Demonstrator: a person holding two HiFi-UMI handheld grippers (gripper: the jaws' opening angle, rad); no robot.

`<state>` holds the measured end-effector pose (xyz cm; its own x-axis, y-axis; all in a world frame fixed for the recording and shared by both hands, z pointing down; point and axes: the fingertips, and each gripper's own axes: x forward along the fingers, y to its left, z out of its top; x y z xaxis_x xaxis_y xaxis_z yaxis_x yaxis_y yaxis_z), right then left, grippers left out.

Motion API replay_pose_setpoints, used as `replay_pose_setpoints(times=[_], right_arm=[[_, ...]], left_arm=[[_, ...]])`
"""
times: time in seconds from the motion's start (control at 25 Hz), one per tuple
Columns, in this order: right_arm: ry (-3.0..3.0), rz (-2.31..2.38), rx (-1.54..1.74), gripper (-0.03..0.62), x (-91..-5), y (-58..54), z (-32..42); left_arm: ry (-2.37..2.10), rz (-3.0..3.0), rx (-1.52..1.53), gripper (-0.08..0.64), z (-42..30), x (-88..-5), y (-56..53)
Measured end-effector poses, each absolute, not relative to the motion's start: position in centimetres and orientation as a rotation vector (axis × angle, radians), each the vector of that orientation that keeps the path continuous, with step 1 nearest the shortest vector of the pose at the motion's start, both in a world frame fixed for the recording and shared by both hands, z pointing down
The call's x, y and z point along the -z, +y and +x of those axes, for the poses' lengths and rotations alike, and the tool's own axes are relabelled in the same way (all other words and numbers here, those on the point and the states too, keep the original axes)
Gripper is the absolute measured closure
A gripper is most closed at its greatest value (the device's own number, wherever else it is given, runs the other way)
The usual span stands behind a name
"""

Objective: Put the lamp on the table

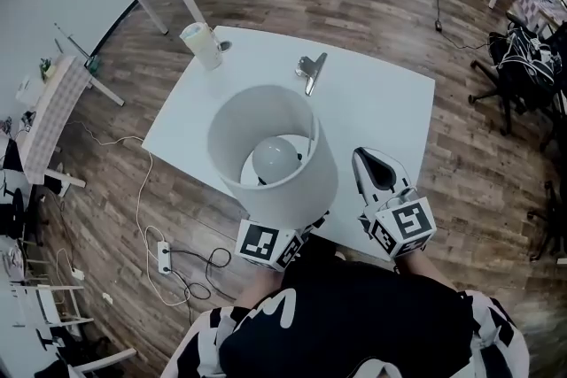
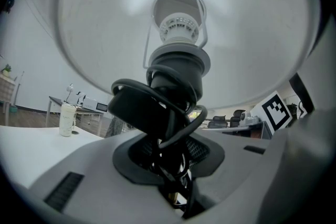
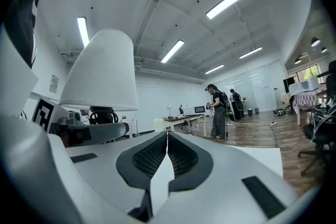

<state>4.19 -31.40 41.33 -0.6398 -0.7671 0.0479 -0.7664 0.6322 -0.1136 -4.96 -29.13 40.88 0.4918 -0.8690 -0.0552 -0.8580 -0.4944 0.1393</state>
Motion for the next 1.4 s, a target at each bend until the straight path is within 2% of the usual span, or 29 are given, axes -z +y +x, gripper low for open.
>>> replay_pose_setpoints(times=[0.64, 1.4], right_arm=[[2.832, -1.453, 0.251, 0.572, -43.4, -38.4, 0.8], [2.809, -1.572, 0.355, 0.572, -46.5, -41.4, 1.1]], left_arm=[[-1.365, 2.702, 0.141, 0.457, -6.8, -42.8, -38.3], [-1.342, 2.707, 0.196, 0.457, -7.4, -46.2, -44.2]])
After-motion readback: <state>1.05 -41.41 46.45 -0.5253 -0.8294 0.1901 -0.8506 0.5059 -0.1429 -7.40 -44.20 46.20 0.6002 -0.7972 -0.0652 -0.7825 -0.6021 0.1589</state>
